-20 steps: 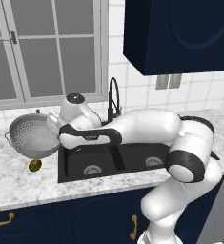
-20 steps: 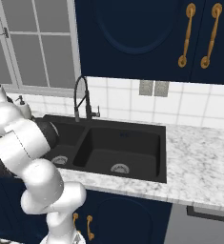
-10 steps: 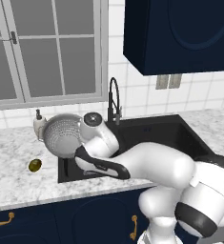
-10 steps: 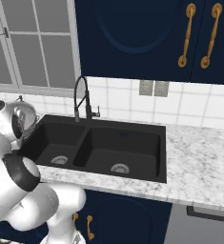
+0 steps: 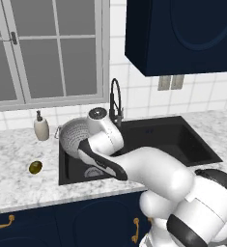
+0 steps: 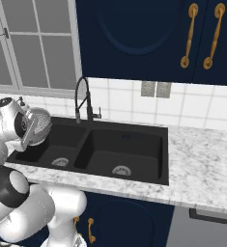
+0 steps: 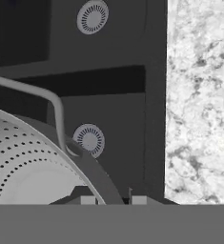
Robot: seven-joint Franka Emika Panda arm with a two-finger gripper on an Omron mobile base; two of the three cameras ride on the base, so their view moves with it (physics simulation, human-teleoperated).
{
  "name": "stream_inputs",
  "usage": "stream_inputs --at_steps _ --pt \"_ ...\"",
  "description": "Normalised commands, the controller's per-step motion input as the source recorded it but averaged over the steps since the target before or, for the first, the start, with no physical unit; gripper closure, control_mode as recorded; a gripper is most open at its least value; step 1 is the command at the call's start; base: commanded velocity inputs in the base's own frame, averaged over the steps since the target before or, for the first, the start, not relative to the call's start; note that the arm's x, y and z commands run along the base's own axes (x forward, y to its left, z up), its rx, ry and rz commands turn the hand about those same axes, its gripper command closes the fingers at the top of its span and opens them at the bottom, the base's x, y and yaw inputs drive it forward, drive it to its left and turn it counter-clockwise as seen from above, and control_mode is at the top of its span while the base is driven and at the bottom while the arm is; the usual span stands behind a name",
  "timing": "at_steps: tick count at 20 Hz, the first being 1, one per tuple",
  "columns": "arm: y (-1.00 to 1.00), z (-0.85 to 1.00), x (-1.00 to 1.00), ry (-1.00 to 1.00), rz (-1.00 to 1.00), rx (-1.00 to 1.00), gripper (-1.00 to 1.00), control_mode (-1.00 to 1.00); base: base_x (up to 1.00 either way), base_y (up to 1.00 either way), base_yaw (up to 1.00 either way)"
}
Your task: Put the colander in the sink, put the kiwi in the colander, and turn on the sink faucet and pour water over the colander.
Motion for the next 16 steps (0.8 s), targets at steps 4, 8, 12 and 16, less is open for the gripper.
stream_inputs --at_steps 4,8,12,16 --pt "-0.49 -0.29 0.10 0.00 -0.02 0.00 1.00 -1.00 0.00 0.00 0.00" --pt "0.06 -0.41 0.41 0.02 0.07 -0.14 1.00 -1.00 0.00 0.00 0.00" --pt "0.04 -0.41 0.63 0.22 0.20 -0.24 1.00 -1.00 0.00 0.00 0.00" --pt "0.03 -0.25 0.60 0.13 0.16 -0.16 1.00 -1.00 0.00 0.00 0.00"
